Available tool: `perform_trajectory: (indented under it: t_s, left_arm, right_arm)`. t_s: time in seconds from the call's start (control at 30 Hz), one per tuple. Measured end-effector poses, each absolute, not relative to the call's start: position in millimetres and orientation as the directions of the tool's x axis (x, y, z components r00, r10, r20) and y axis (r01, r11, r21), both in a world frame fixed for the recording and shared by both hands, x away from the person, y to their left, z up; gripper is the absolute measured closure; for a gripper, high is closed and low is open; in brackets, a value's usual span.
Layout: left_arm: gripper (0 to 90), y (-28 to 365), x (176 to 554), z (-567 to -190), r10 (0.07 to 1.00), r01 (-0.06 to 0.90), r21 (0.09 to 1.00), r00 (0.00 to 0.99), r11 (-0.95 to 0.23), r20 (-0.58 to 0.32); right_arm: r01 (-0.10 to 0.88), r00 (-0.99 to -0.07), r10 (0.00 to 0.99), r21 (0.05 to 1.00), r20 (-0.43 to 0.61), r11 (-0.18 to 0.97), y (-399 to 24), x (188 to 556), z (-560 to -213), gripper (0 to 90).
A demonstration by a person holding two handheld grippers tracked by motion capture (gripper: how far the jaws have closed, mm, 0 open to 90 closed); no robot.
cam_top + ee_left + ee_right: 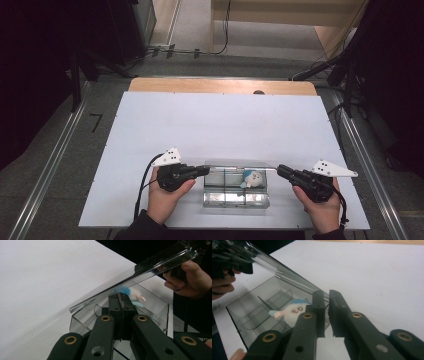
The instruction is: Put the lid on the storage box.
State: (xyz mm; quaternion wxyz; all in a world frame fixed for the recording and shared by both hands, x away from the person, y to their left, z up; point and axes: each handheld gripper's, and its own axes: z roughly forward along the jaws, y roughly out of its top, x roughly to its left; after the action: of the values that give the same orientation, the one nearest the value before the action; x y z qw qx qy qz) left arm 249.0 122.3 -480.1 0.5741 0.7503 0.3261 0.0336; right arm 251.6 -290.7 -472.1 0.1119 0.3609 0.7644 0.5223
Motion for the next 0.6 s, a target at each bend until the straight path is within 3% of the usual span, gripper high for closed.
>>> perform_trajectory:
  t_s: [0.6]
  left_arm:
    - [90.0,121,243,-481,0.523,0.451,0.885,0.786,-0.12,-0.33]
  right_arm:
    - [0.423,-0.756,0.621,0.879,0.209,0.219,-273,245,-476,87.9]
